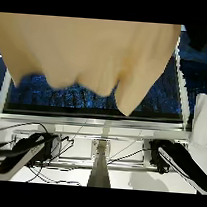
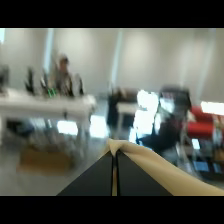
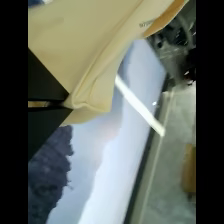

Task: Fold the clothes and pants, and hang the long-sleeved shirts on hangers.

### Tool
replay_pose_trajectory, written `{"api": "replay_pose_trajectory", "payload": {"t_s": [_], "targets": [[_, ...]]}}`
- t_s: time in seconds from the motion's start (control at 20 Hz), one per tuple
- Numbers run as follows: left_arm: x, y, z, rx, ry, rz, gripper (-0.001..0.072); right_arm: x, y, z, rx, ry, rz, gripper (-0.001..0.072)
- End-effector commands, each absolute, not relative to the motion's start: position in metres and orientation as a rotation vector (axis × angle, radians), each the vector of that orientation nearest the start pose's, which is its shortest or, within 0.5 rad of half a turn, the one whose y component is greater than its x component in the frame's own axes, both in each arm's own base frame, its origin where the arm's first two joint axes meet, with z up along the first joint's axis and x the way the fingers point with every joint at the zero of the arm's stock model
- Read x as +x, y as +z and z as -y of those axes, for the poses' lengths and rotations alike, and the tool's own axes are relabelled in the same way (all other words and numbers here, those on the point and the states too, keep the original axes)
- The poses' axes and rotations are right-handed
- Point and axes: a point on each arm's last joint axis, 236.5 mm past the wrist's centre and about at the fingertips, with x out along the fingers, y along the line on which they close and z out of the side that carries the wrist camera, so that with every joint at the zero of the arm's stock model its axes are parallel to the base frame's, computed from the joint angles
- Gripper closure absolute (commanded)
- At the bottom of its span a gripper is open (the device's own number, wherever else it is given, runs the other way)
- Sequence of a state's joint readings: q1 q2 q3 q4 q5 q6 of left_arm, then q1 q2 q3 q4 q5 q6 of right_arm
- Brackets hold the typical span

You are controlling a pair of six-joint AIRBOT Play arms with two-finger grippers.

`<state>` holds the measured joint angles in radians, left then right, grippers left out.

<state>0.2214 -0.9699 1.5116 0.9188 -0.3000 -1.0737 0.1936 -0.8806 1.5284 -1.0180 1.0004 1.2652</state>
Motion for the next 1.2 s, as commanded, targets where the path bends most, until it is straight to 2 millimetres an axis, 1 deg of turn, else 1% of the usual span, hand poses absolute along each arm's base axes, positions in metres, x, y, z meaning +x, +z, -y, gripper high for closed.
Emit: {"api": "replay_pose_trajectory", "payload": {"t_s": [0.0, 0.05, 0.1, 0.15, 0.2, 0.3, 0.35, 0.45, 0.5, 0.55, 0.6, 0.7, 0.75, 0.8, 0.85, 0.9, 0.95, 1.0, 1.1, 1.15], "targets": [[0.516, 0.358, 0.014, -0.053, -0.151, 0.0, 0.07, 0.373, 0.306, -0.164, 0.03, 0.571, -0.457, 0.0699], [0.543, 0.323, 0.044, -0.067, -0.193, -0.049, 0.07, 0.39, 0.28, -0.158, 0.016, 0.535, -0.52, 0.0699], [0.564, 0.294, 0.072, -0.076, -0.222, -0.075, 0.07, 0.406, 0.253, -0.151, -0.003, 0.492, -0.578, 0.0699], [0.58, 0.267, 0.102, -0.08, -0.247, -0.094, 0.07, 0.422, 0.226, -0.142, -0.028, 0.443, -0.636, 0.0699], [0.591, 0.241, 0.134, -0.08, -0.275, -0.111, 0.07, 0.438, 0.201, -0.133, -0.066, 0.399, -0.681, 0.0699], [0.6, 0.196, 0.192, -0.073, -0.326, -0.141, 0.07, 0.465, 0.162, -0.113, -0.123, 0.306, -0.742, 0.0699], [0.602, 0.177, 0.216, -0.067, -0.346, -0.151, 0.0699, 0.475, 0.146, -0.105, -0.146, 0.268, -0.764, 0.0699], [0.602, 0.145, 0.248, -0.056, -0.369, -0.172, 0.0699, 0.493, 0.115, -0.088, -0.153, 0.206, -0.808, 0.0699], [0.602, 0.131, 0.257, -0.051, -0.379, -0.191, 0.0698, 0.5, 0.103, -0.077, -0.12, 0.169, -0.829, 0.0699], [0.601, 0.12, 0.263, -0.05, -0.388, -0.209, 0.0697, 0.506, 0.092, -0.061, -0.073, 0.122, -0.849, 0.0699], [0.6, 0.114, 0.267, -0.047, -0.392, -0.22, 0.0696, 0.511, 0.082, -0.04, -0.01, 0.062, -0.868, 0.0699], [0.6, 0.113, 0.267, -0.047, -0.392, -0.22, 0.0694, 0.516, 0.069, 0.008, 0.089, -0.054, -0.885, 0.0699], [0.601, 0.113, 0.266, -0.047, -0.391, -0.221, 0.0648, 0.517, 0.066, 0.032, 0.124, -0.103, -0.884, 0.0699], [0.6, 0.112, 0.266, -0.046, -0.395, -0.227, 0.0376, 0.515, 0.064, 0.056, 0.153, -0.148, -0.884, 0.0698], [0.598, 0.109, 0.268, -0.044, -0.407, -0.246, 0.0009, 0.512, 0.064, 0.078, 0.179, -0.19, -0.882, 0.0656], [0.593, 0.103, 0.273, -0.046, -0.434, -0.283, 0.0012, 0.507, 0.063, 0.096, 0.199, -0.225, -0.888, 0.0538], [0.585, 0.096, 0.277, -0.041, -0.468, -0.333, 0.0012, 0.499, 0.06, 0.114, 0.216, -0.261, -0.905, 0.0372], [0.578, 0.09, 0.28, -0.036, -0.501, -0.383, 0.0013, 0.491, 0.056, 0.131, 0.233, -0.294, -0.924, 0.0309], [0.561, 0.077, 0.278, -0.028, -0.565, -0.492, 0.0013, 0.47, 0.047, 0.164, 0.267, -0.359, -0.976, 0.03], [0.551, 0.072, 0.274, -0.024, -0.594, -0.549, 0.0013, 0.458, 0.041, 0.179, 0.27, -0.379, -1.012, 0.0301]]}}
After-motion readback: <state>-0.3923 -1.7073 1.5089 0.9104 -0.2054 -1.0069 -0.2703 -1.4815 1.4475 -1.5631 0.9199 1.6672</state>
